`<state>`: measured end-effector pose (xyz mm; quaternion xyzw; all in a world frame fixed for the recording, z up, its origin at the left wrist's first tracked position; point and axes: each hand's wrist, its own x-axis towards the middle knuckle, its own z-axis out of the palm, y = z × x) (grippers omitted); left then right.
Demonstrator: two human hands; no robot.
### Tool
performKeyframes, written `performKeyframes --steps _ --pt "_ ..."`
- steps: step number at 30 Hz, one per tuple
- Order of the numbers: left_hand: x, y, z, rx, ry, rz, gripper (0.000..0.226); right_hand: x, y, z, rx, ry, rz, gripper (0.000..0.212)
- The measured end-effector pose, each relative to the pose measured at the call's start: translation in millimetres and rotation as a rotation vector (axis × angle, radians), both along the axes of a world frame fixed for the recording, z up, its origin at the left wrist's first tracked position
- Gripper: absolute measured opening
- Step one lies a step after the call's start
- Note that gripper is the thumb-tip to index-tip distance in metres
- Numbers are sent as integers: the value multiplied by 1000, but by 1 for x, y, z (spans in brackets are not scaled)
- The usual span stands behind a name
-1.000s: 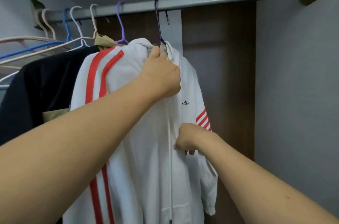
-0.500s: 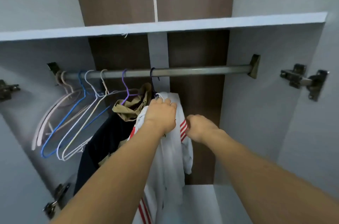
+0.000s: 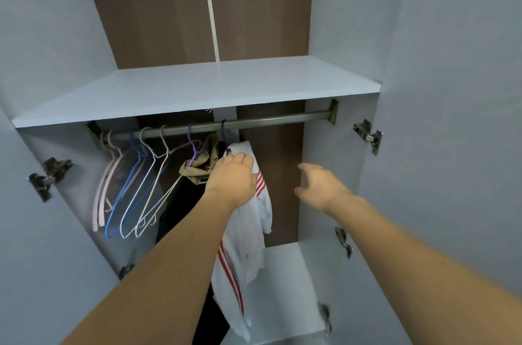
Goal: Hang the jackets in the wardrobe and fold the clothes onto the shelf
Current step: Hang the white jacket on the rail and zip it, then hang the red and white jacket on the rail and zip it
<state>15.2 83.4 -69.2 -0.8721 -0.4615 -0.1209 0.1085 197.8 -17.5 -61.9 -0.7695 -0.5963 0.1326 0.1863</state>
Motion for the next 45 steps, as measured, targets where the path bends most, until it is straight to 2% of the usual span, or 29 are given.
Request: performKeyframes --steps 4,13,19,24,29,35,41,45 --pt "-9 -26 -2 8 -10 -130 39 -11 -49 10 -6 10 -94 66" --pt "5 -129 -17 40 -167 -367 53 -13 -181 4 72 31 -230 61" --pt "44 -235 -34 87 -323 -602 55 -1 -301 -24 242 -65 -249 54" --pt "80 -338 -52 129 -330 -806 55 21 -415 -42 314 -119 -320 53" --pt "138 -438 -64 82 -304 -961 55 63 -530 -61 300 -120 -513 54" --pt "229 -541 -68 54 -272 -1146 58 120 -648 -81 294 -25 -781 57" --pt "346 -619 -76 50 -257 -1324 57 190 -742 -104 328 11 -1004 56" --pt "433 -690 -89 -33 -240 -1480 56 240 -815 -119 337 35 -1201 56"
